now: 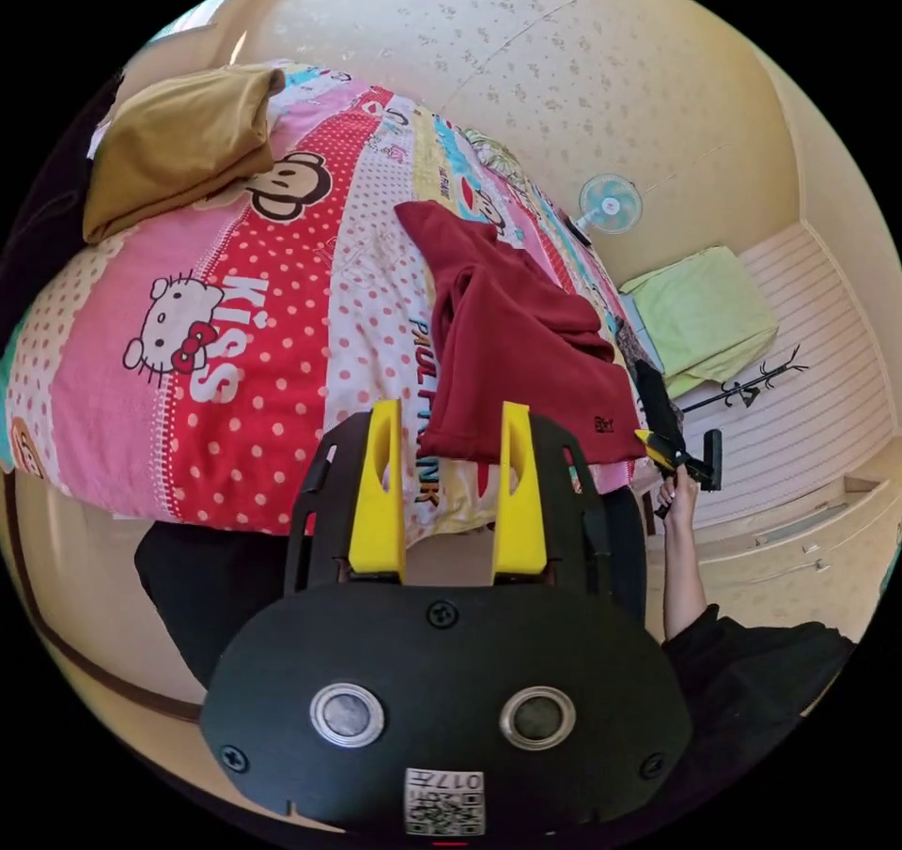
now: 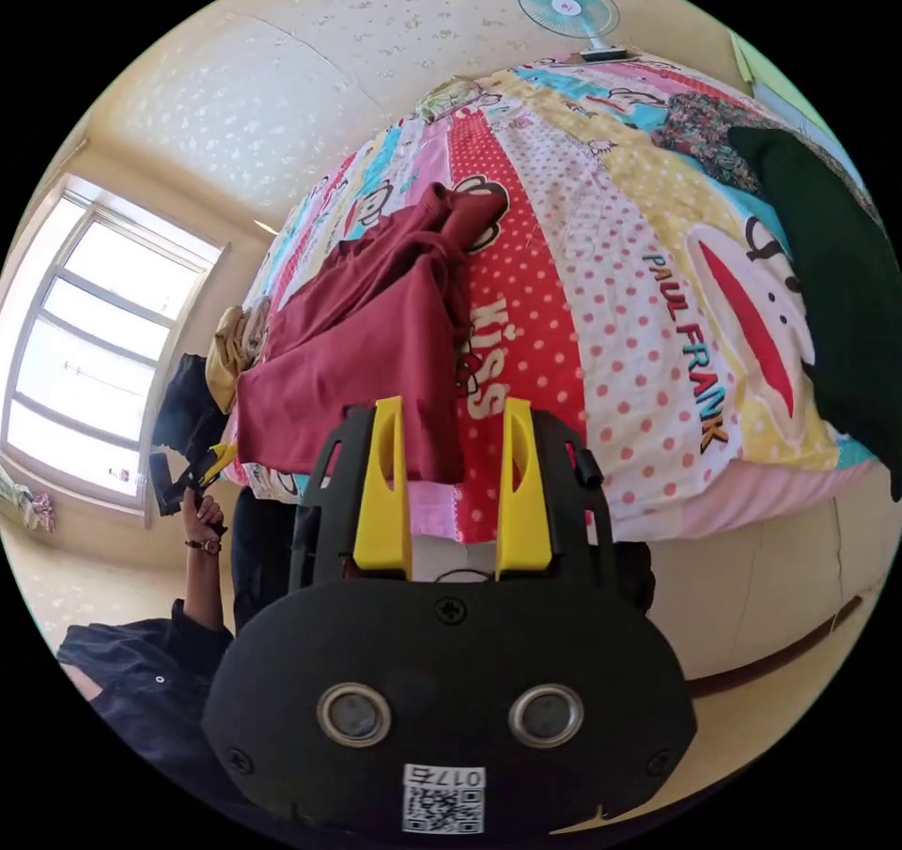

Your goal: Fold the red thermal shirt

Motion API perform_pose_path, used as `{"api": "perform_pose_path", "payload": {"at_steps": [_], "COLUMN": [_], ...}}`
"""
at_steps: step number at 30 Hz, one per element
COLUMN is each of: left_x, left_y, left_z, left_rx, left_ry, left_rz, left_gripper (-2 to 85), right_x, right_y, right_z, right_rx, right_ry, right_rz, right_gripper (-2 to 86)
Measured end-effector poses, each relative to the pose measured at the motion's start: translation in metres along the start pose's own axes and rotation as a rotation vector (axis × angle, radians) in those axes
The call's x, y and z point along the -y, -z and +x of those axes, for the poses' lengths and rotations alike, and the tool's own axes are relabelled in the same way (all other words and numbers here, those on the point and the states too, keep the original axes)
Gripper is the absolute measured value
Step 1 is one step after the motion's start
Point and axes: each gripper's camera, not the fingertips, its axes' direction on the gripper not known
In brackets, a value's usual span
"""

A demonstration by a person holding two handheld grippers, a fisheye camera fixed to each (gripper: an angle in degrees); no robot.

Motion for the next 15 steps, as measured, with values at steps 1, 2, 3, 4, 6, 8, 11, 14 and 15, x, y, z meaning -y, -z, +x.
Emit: {"api": "perform_pose_path", "payload": {"at_steps": [1, 2, 3, 4, 6, 8, 11, 14, 15], "left_x": [-0.001, -0.001, -0.002, -0.003, -0.011, -0.020, -0.028, -0.035, -0.041], "left_y": [-0.002, -0.008, -0.016, -0.019, -0.018, 0.004, 0.052, 0.119, 0.148], "left_z": [-0.001, -0.003, -0.003, -0.003, -0.008, -0.010, -0.008, 0.012, 0.023], "left_rx": [-0.018, -0.061, -0.086, -0.085, -0.108, -0.198, -0.412, -0.463, -0.402], "left_ry": [0.000, -0.005, -0.009, -0.010, 0.037, 0.044, 0.025, -0.068, -0.092], "left_rz": [-0.007, -0.029, -0.053, -0.060, -0.049, 0.024, 0.115, 0.241, 0.314], "left_gripper": [13.9, 12.4, 10.0, 8.6, 5.4, 5.0, 4.8, 4.7, 4.7], "right_x": [-0.008, -0.012, -0.022, -0.029, -0.042, -0.058, -0.081, -0.100, -0.109], "right_y": [-0.006, -0.005, -0.001, 0.000, 0.006, 0.021, 0.066, 0.124, 0.148], "right_z": [0.000, -0.001, -0.006, -0.012, -0.020, -0.026, -0.032, -0.050, -0.063], "right_rx": [0.037, 0.034, 0.017, 0.029, 0.067, 0.140, 0.321, 0.454, 0.478], "right_ry": [0.009, 0.010, 0.014, 0.042, 0.037, 0.018, 0.054, 0.213, 0.296], "right_rz": [0.008, 0.037, 0.072, 0.074, 0.102, 0.173, 0.280, 0.387, 0.431], "right_gripper": [13.7, 13.0, 11.6, 7.7, 4.9, 4.0, 3.0, 2.4, 2.1]}}
